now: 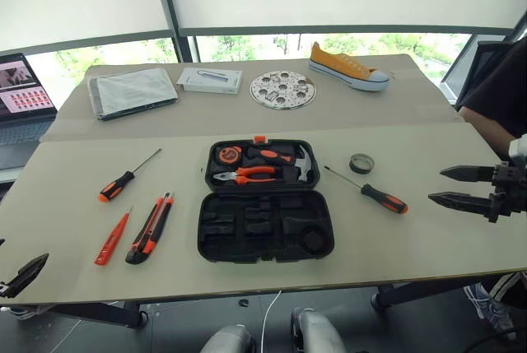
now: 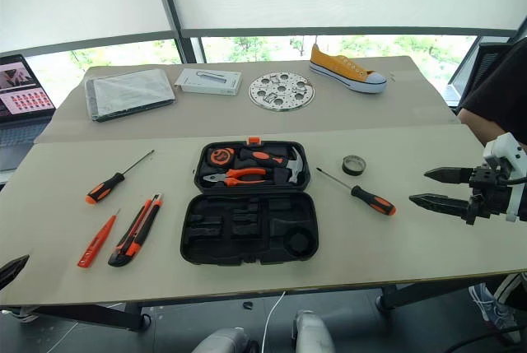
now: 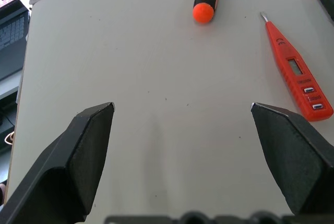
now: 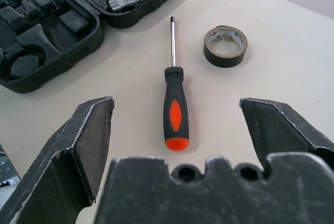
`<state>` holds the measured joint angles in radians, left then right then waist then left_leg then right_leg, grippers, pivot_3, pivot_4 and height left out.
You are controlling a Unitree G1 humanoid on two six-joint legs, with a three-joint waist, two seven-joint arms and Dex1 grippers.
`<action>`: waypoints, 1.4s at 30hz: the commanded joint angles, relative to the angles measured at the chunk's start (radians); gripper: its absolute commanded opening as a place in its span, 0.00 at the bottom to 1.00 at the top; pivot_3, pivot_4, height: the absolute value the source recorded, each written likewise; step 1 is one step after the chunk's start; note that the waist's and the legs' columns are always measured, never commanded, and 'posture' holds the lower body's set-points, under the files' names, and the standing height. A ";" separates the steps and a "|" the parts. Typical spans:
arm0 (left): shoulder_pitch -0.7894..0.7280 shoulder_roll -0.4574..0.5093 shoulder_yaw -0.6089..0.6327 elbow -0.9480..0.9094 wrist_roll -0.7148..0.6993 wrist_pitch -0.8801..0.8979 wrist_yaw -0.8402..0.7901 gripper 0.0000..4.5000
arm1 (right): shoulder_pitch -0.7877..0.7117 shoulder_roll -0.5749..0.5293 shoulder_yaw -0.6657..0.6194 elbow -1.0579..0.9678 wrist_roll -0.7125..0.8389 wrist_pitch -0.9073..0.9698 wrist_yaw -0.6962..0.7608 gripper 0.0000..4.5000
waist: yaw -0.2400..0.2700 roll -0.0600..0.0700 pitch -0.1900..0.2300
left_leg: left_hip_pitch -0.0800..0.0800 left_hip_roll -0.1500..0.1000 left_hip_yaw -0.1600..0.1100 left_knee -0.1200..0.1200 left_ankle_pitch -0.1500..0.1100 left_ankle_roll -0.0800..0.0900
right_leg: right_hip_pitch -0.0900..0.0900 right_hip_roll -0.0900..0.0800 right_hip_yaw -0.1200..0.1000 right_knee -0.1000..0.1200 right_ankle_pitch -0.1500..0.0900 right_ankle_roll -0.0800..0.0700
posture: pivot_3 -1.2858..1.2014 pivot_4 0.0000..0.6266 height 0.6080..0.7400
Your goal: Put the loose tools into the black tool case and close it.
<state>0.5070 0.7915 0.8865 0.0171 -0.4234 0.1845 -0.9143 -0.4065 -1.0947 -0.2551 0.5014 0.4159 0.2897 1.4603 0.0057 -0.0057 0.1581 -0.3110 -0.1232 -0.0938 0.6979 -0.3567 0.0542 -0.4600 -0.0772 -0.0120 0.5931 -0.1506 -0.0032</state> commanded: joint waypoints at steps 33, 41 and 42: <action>-1.123 0.162 -0.845 0.831 0.349 0.099 -0.015 0.85 | -0.008 0.126 0.005 -0.975 0.352 0.314 -0.326 1.00 | 0.005 -0.001 0.000 | -0.011 -0.003 -0.001 0.005 0.006 0.006 | -0.013 0.000 -0.007 0.002 0.003 -0.004 | 0.52 0.24 0.98; -1.190 0.154 -0.840 0.923 0.360 0.003 -0.045 0.19 | 0.039 0.124 0.001 -1.001 0.344 0.316 -0.369 1.00 | 0.003 -0.001 -0.001 | -0.010 -0.002 0.000 0.010 0.006 0.005 | -0.011 0.000 -0.003 0.004 0.004 -0.005 | 0.52 0.24 0.98; -1.201 0.158 -0.833 0.916 0.354 -0.007 -0.055 0.19 | 0.054 0.121 -0.003 -1.003 0.339 0.313 -0.372 1.00 | 0.004 -0.001 -0.001 | -0.010 -0.001 0.000 0.010 0.006 0.005 | -0.011 0.000 -0.002 0.004 0.005 -0.005 | 0.52 0.24 0.98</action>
<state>-0.6673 0.9334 0.0394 0.9360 -0.0760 0.2051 -0.9584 -0.3594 -0.9649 -0.2272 -0.4757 0.7518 0.6044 1.1003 0.0098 -0.0070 0.1575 -0.3213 -0.1243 -0.0943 0.7078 -0.3504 0.0591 -0.4712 -0.0772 -0.0138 0.5977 -0.1461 -0.0086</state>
